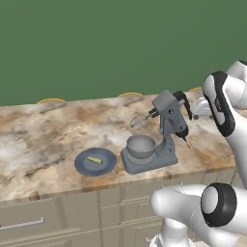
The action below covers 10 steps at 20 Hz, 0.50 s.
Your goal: Add butter and sugar cubes to the stand mixer bowl and then turn on the stand mixer to begin making frosting.
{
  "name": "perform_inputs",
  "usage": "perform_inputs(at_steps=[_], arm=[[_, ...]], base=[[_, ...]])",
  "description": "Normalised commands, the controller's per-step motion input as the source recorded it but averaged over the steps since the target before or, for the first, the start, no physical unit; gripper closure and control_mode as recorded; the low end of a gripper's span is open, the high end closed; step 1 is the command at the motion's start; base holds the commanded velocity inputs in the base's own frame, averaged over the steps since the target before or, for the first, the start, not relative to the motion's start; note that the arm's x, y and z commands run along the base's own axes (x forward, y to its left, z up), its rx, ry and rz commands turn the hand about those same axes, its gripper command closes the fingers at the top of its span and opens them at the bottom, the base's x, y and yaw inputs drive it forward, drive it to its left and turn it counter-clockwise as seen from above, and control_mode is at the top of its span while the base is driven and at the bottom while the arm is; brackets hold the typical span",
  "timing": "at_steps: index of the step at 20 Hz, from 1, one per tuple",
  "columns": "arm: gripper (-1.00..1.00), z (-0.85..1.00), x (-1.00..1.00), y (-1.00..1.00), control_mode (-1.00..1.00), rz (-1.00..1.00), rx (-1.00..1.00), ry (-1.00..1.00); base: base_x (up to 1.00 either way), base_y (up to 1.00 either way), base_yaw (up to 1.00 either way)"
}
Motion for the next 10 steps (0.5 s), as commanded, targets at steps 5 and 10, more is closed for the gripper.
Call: perform_inputs(at_steps=[5,10], arm=[[-1.0,-0.27,0.0,-0.43,-1.0,0.29,0.18,-0.12],[-1.0,-0.33,0.0,-0.4,-1.0,0.33,0.17,-0.27]], base=[[0.0,0.0,0.0],[0.0,0.0,0.0]])
